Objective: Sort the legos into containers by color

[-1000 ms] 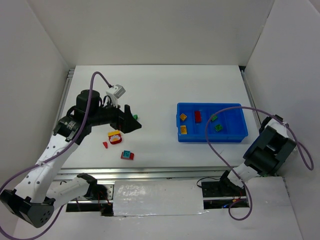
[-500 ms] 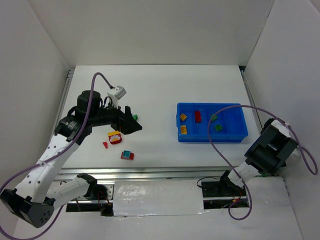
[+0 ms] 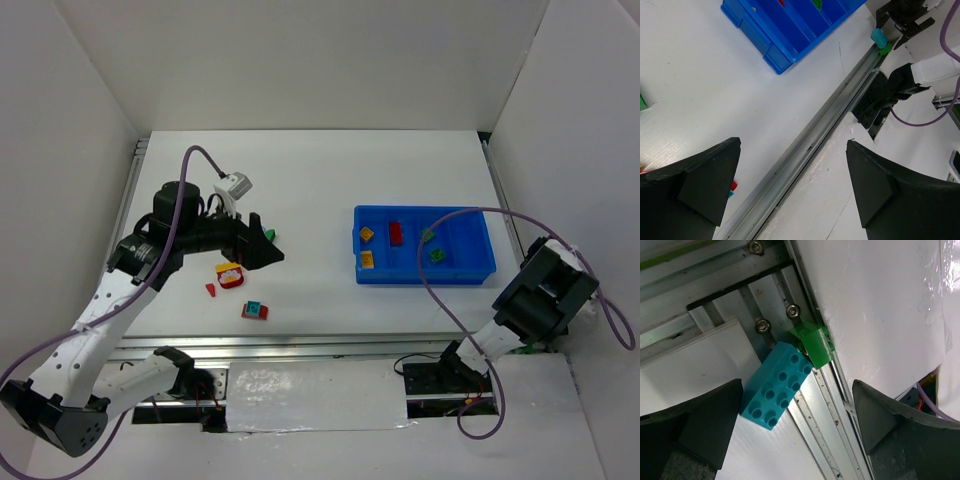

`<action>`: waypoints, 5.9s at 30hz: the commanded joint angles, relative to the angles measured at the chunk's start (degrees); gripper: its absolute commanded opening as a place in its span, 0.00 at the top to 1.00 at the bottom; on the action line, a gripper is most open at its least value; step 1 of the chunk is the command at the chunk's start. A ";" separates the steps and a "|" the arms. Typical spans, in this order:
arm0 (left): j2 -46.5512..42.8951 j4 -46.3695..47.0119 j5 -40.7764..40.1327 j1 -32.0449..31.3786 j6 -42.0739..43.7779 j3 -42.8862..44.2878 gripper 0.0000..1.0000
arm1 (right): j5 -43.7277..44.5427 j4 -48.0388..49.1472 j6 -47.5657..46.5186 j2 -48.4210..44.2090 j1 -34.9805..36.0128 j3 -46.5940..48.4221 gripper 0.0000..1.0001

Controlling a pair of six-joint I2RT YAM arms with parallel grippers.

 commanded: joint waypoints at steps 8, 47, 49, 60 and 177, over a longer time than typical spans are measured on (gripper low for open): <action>-2.45 2.30 2.45 0.22 1.83 -0.50 0.01 | 4.81 -10.18 17.10 3.86 4.60 2.29 0.00; -3.60 1.33 1.30 0.22 2.88 0.11 0.01 | 4.39 -18.17 30.45 1.06 11.55 -0.25 0.00; -3.86 1.68 1.83 0.22 2.53 -0.50 0.01 | 3.94 -19.84 35.61 -2.44 11.55 -2.28 0.00; -4.65 -1.12 -4.04 -1.18 0.25 -0.51 0.01 | 4.72 -20.28 53.64 -15.65 8.30 -9.31 0.00; -2.63 -5.44 -11.88 -6.11 4.46 5.03 0.00 | -10.66 -1.48 24.32 -17.84 -5.93 -5.97 0.07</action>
